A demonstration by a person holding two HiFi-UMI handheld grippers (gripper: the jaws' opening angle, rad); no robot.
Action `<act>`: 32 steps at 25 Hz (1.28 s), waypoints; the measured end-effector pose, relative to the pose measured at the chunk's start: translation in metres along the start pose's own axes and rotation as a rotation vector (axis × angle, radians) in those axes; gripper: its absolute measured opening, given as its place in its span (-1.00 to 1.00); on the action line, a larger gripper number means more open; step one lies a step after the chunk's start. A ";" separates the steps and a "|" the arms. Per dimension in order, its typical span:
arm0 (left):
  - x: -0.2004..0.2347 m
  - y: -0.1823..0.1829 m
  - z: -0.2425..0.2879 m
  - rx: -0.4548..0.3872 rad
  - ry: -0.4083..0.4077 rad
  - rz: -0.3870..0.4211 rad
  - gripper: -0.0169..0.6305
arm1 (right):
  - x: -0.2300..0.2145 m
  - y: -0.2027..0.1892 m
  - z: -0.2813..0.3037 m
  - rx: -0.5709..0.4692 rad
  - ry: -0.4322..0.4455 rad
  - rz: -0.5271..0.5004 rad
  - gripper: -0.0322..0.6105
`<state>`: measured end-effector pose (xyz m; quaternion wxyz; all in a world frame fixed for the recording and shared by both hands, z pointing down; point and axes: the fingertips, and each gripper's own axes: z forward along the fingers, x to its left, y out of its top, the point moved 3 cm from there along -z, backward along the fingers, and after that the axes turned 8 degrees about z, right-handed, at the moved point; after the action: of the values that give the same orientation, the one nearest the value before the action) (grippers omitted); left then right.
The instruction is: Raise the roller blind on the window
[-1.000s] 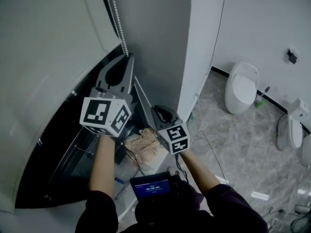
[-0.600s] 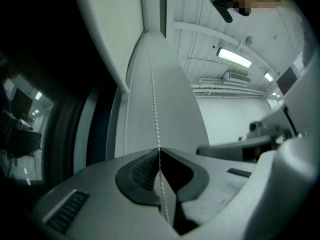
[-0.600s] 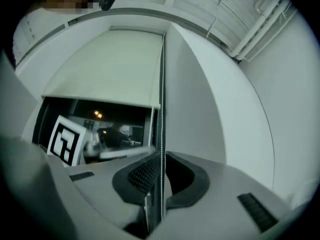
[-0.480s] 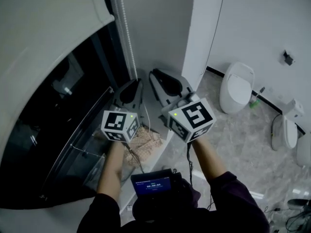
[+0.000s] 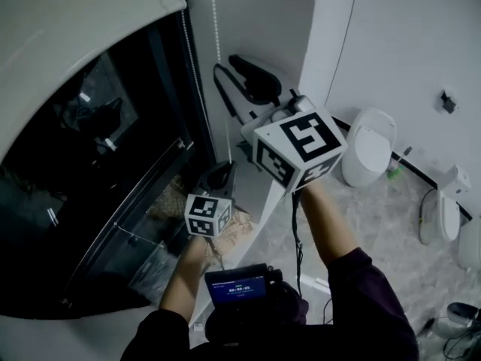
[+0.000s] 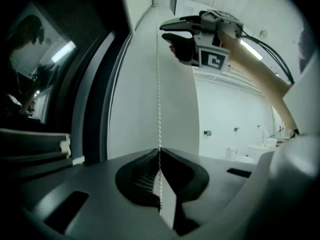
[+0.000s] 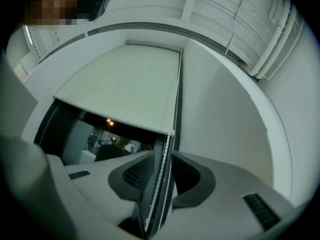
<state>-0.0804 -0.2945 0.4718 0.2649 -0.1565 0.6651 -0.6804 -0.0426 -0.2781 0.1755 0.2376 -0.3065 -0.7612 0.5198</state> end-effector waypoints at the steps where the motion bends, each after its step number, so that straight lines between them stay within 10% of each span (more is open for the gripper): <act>1: -0.003 -0.014 -0.001 0.027 -0.008 -0.016 -0.90 | -0.001 0.001 0.003 0.006 -0.006 -0.008 -0.62; 17: -0.005 -0.041 -0.027 0.054 0.019 -0.103 -0.89 | -0.002 -0.009 0.002 0.058 -0.042 -0.040 -0.85; 32: 0.026 -0.062 -0.035 0.011 0.099 -0.201 -0.89 | -0.007 -0.296 -0.077 0.464 -0.159 0.084 -0.85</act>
<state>-0.1307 -0.2818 0.5269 0.1631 -0.1871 0.6545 -0.7142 -0.0504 -0.3135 0.4796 0.2192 -0.2331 -0.6245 0.7124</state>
